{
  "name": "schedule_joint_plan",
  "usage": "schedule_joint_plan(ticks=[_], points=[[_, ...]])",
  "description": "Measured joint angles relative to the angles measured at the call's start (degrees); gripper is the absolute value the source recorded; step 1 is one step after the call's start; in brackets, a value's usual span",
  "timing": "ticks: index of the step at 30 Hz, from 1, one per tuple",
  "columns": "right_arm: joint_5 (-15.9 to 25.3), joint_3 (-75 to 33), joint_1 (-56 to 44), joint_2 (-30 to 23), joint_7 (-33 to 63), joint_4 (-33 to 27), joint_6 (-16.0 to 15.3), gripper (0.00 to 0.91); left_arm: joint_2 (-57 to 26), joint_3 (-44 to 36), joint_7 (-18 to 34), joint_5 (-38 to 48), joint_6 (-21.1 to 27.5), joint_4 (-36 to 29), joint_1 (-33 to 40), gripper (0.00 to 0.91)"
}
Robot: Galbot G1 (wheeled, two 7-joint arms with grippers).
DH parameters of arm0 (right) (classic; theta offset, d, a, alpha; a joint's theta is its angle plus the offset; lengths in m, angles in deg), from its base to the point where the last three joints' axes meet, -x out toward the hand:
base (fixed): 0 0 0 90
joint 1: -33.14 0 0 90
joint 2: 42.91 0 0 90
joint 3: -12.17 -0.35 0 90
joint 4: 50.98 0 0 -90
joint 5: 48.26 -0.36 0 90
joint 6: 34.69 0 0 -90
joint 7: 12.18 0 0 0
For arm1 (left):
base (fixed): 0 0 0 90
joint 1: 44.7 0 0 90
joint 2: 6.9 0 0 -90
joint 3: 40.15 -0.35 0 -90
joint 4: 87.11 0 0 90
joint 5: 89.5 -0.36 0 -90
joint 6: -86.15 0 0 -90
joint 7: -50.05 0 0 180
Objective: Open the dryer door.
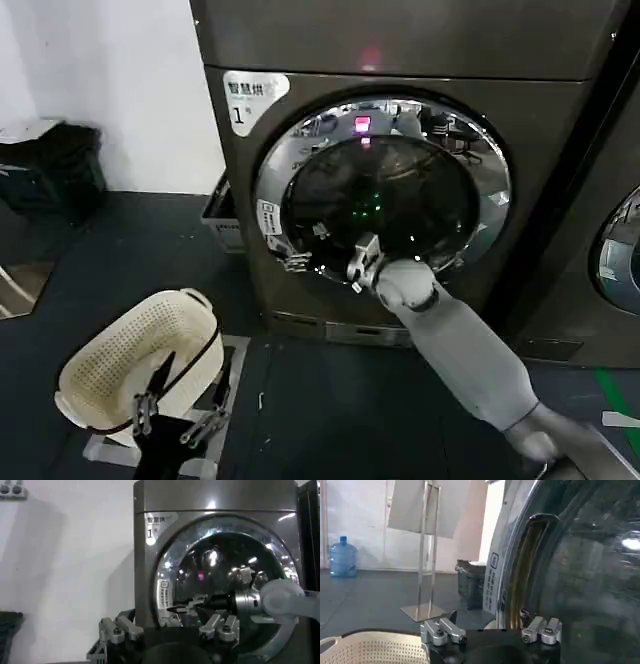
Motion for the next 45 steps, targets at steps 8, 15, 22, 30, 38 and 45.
schedule_joint_plan(ticks=[8, 15, 22, 30, 38, 45], points=[[0.0, 0.52, 1.68, -2.03, -0.74, -2.77, -0.03, 0.907, 0.01, 0.08, 0.04, -0.58, 0.99, -0.09, 0.11, 0.907], [-0.53, 0.48, 2.93, -3.55, -2.98, -4.47, -0.11, 0.907, -0.18, 0.86, 2.1, -1.96, 3.67, 0.52, 0.94, 0.907], [-3.38, -0.28, 2.97, -3.57, -6.87, -4.38, -0.88, 0.907, -1.23, 1.59, 1.9, -1.0, 9.65, -0.77, 1.7, 0.907], [-3.52, -1.57, 1.17, -0.87, -15.24, -2.26, -1.67, 0.907, -4.08, 3.76, 1.51, 6.05, 17.67, -2.28, 4.23, 0.907], [-2.39, -3.16, -2.61, 3.27, -24.39, 4.12, -5.57, 0.907, -11.46, 7.3, 4.59, 12.77, 26.18, -1.04, 9.27, 0.907], [-1.58, -6.13, -6.23, 6.17, -30.32, 9.17, -6.36, 0.907, -21.41, 9.64, 1.58, 23.07, 23.56, 3.83, 17.14, 0.907]])
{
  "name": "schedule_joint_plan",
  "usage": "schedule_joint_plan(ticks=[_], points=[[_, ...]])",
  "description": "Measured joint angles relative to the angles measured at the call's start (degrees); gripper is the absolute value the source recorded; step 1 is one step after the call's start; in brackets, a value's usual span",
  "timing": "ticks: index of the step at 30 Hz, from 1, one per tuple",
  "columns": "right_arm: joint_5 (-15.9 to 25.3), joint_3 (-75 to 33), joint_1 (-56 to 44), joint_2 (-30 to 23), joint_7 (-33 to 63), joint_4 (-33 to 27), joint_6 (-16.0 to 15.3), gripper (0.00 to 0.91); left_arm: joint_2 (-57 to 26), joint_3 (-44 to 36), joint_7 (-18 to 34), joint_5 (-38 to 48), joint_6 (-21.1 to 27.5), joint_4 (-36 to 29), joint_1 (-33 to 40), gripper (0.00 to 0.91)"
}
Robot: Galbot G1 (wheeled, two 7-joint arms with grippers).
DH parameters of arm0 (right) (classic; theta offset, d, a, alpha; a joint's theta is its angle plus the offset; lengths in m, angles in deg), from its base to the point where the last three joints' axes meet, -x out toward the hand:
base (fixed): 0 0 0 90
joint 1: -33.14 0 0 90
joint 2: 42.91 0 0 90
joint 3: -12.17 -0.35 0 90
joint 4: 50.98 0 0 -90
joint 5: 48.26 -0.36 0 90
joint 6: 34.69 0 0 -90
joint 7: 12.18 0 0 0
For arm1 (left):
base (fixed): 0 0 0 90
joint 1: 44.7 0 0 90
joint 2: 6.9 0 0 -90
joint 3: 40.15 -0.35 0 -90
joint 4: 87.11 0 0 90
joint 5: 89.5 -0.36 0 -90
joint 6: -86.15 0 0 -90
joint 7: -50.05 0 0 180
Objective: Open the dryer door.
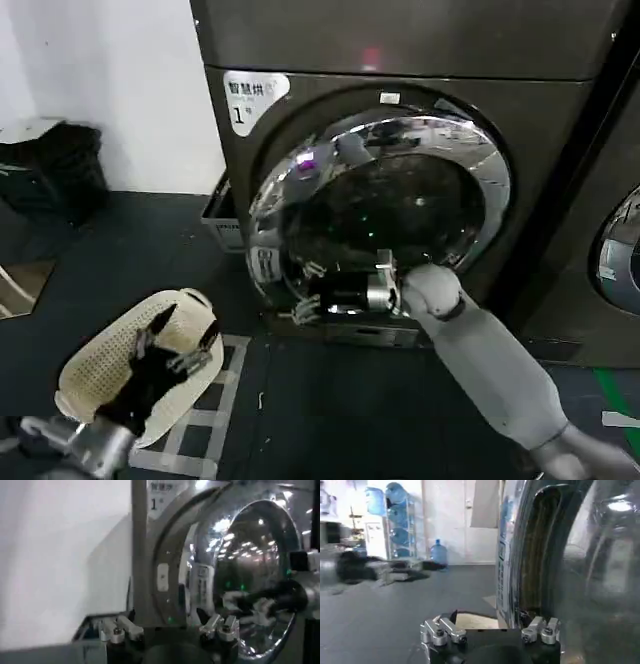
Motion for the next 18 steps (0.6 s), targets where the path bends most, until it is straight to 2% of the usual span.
schedule_joint_plan(ticks=[5, 11, 18], points=[[0.1, -2.57, -2.86, 2.47, -4.88, 3.46, -0.6, 0.907, -6.77, -1.52, -2.78, 3.65, -4.34, 6.2, 5.81, 0.907], [0.45, -6.88, -7.22, 5.77, -12.53, 7.87, -1.13, 0.907, -13.71, -4.92, -2.84, 7.61, -5.27, 12.47, 12.29, 0.907], [0.23, -12.74, -12.95, 8.58, -20.4, 11.34, 1.67, 0.907, -19.93, -11.0, -3.34, 11.82, -7.53, 19.97, 21.66, 0.907]])
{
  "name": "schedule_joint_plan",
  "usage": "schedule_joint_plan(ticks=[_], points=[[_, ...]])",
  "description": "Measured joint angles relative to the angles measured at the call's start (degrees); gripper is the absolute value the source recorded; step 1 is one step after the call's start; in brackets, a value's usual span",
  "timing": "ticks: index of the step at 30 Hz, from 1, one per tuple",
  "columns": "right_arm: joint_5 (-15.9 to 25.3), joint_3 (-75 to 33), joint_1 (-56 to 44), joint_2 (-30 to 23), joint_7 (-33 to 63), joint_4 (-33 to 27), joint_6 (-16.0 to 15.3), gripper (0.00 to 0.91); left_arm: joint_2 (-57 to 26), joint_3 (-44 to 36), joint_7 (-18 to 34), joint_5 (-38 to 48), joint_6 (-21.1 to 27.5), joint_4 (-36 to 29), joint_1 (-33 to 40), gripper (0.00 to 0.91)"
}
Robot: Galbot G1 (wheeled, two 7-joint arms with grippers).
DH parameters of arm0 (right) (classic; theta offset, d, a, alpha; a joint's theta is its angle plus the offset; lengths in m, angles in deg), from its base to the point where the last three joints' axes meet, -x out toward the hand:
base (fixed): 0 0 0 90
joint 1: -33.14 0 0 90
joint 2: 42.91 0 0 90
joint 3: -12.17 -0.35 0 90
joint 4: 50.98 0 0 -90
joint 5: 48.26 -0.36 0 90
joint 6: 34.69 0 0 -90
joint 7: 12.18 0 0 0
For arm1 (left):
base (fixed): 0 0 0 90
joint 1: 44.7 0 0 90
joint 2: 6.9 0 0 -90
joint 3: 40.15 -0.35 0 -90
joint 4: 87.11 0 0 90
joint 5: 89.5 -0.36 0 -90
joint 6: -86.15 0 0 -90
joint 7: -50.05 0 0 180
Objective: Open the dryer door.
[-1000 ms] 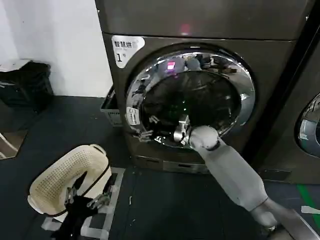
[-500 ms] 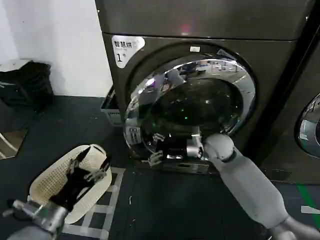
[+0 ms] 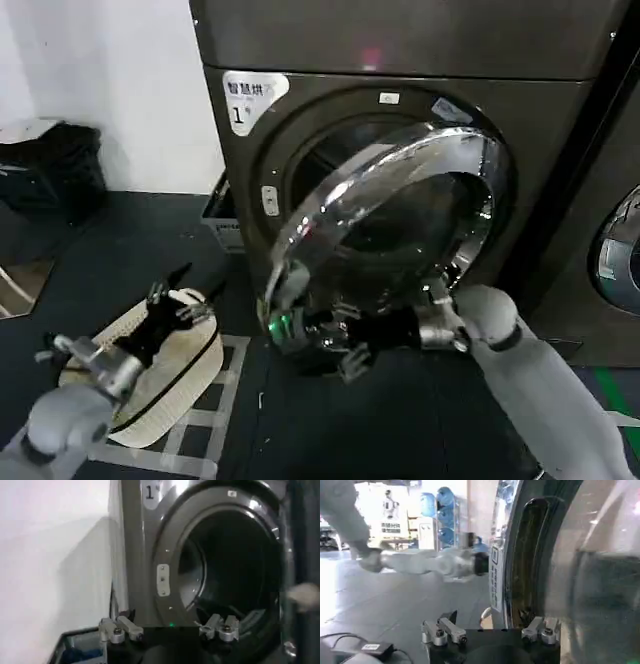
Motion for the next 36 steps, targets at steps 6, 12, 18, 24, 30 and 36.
schedule_joint_plan(ticks=[6, 12, 18, 24, 30, 36], points=[[0.25, -5.27, -6.16, 2.36, -5.4, 3.54, 3.48, 0.907, -2.13, -7.74, -1.49, 0.74, -0.58, 5.56, 8.78, 0.907], [0.11, -13.08, -13.18, 3.83, -7.17, 6.79, 5.13, 0.907, -3.04, -17.13, -2.54, 1.84, -0.94, 10.2, 17.97, 0.907], [-1.29, -26.38, -21.69, 3.63, -7.21, 6.6, 6.54, 0.907, -2.96, -28.46, -4.23, 2.1, -1.01, 14.09, 29.09, 0.907], [0.71, -41.35, -28.04, 2.88, -7.22, 4.75, 7.71, 0.907, 0.09, -38.29, -5.55, 3.9, -1.41, 17.62, 38.82, 0.907], [3.54, -54.24, -32.37, 0.02, -1.14, 5.23, 6.22, 0.907, 2.7, -45.51, -9.37, 5.91, -1.92, 18.96, 45.54, 0.907], [2.01, -66.06, -36.52, -6.07, 14.38, 7.95, 7.01, 0.907, 3.58, -51.83, -15.35, 6.45, -2.04, 18.53, 50.52, 0.907]])
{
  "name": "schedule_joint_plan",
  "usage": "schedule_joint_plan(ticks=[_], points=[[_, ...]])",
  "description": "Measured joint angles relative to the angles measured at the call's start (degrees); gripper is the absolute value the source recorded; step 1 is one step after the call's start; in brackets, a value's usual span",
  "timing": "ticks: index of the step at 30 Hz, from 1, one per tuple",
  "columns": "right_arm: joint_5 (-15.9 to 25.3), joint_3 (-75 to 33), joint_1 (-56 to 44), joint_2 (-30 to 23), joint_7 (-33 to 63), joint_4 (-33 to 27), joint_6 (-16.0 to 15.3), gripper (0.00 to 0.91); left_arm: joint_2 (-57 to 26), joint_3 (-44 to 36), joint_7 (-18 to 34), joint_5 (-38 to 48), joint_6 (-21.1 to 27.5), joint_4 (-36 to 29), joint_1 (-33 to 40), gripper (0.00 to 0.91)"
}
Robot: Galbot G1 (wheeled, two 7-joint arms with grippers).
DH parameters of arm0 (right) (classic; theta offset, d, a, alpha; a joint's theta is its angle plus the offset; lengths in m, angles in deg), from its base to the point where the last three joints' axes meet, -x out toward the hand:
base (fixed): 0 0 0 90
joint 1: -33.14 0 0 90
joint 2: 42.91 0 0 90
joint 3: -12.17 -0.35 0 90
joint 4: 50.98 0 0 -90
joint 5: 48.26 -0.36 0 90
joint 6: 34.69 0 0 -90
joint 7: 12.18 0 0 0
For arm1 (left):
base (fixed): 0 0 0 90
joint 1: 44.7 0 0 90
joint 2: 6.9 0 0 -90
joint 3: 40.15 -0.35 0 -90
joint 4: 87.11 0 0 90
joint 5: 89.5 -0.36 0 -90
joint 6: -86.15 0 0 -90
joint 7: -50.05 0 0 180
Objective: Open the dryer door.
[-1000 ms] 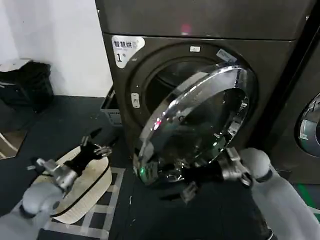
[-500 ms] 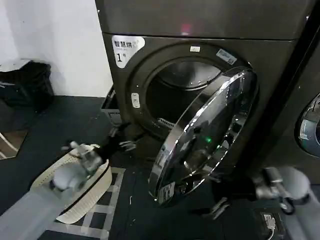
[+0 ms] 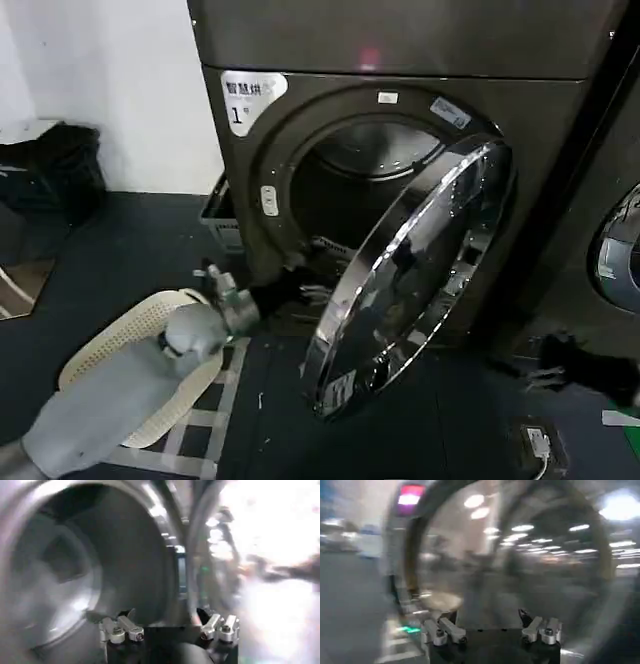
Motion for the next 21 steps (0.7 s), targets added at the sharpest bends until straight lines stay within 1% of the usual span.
schedule_joint_plan(ticks=[3, 6, 7, 8, 12, 13, 16, 19, 21], points=[[-2.72, -4.96, -2.36, -2.53, 11.22, 1.6, 1.96, 0.907, 1.01, -1.91, -0.69, 1.01, 0.03, 0.6, 2.15, 0.907], [-3.13, -9.37, -3.77, -3.46, 22.92, 1.8, 4.54, 0.907, 1.86, -4.09, -0.93, 1.14, -0.37, 0.93, 4.24, 0.907], [-3.74, -10.71, -4.04, -3.58, 26.79, 1.66, 4.51, 0.907, 2.05, -4.96, -1.09, 1.33, -0.59, 0.94, 4.88, 0.907], [-4.42, -12.0, -4.22, -3.66, 30.45, 1.57, 4.06, 0.907, 2.24, -5.84, -1.41, 1.49, -0.89, 0.94, 5.53, 0.907], [-3.94, -16.72, -5.44, -3.8, 43.51, 1.73, 1.02, 0.907, 3.51, -7.82, -2.49, 1.97, -1.13, 0.9, 6.55, 0.907], [-4.21, -18.12, -5.76, -3.64, 46.2, 1.58, 0.86, 0.907, 3.9, -8.08, -2.84, 2.35, -1.12, 0.62, 6.58, 0.907], [-5.34, -22.53, -6.76, -3.1, 51.3, 0.4, 0.71, 0.907, 5.06, -9.18, -4.19, 2.31, -0.86, -0.34, 6.91, 0.907], [-5.24, -27.13, -7.87, -2.03, 55.82, -1.62, -0.23, 0.907, 6.23, -9.71, -3.74, 2.07, -0.05, -0.63, 7.15, 0.907], [-3.34, -30.14, -8.18, -1.18, 59.21, -3.24, -1.0, 0.907, 7.38, -10.34, -3.66, 2.01, 0.12, -0.44, 7.46, 0.907]])
